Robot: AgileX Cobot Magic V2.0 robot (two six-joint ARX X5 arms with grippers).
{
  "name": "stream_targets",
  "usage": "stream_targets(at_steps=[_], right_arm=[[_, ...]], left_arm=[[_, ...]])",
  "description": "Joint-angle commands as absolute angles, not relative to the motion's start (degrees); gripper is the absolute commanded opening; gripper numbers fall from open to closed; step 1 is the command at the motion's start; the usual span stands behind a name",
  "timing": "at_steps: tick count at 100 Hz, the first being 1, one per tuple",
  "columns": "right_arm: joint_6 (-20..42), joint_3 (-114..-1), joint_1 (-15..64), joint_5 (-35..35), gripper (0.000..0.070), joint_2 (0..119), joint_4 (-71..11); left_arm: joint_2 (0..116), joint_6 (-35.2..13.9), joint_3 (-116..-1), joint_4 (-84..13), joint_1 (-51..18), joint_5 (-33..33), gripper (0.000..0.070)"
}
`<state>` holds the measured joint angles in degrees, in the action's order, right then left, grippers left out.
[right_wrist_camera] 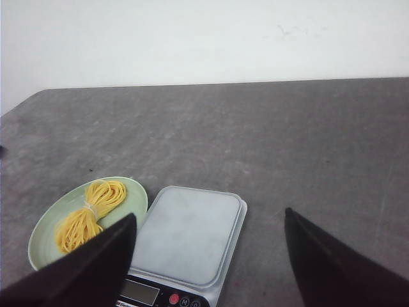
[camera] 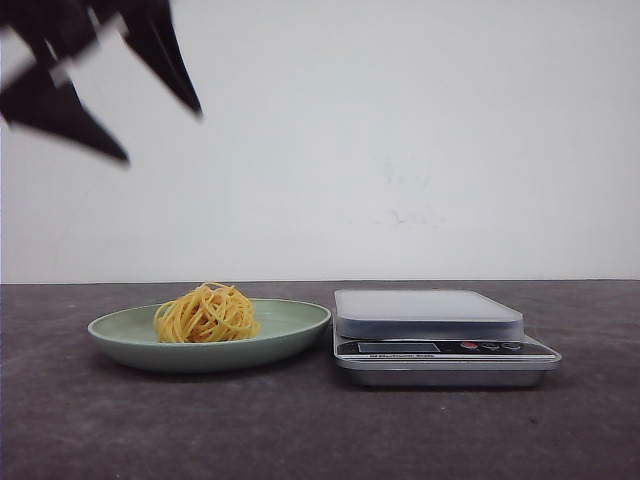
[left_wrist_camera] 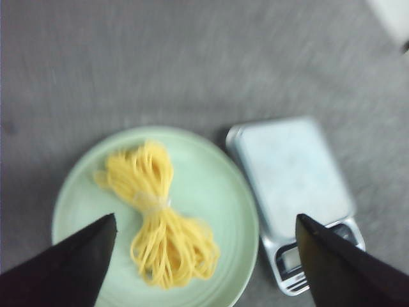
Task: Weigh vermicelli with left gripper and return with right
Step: 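Lower the left gripper onto the vermicelli bundle and close on it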
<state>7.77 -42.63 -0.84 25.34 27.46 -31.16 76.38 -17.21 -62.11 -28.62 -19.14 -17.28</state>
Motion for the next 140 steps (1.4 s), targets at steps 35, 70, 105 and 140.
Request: stream_targets(at_steps=[35,70,105,140], right_arm=[[6.76,-43.72,0.03,25.52,0.0460,27.64,-31.90],[6.81,-43.72,0.51,25.69,0.0460,27.64,-33.10],[6.81,-43.72,0.80,25.76,0.0460,27.64,-33.41],[6.61,-43.72,0.80,26.15,0.0460,27.64,-34.26]], left_arm=[[94.76,-20.47,-63.29,-25.61,-22.52,-16.97,0.0554],[97.30,-20.62,-65.87,-23.22,-22.70,-13.93,0.0550],[104.42,-20.23,-77.21,-32.64,-25.91,-8.43,0.0469],[108.09,-20.18,-77.60,-36.07,-26.37,-6.00,0.0470]])
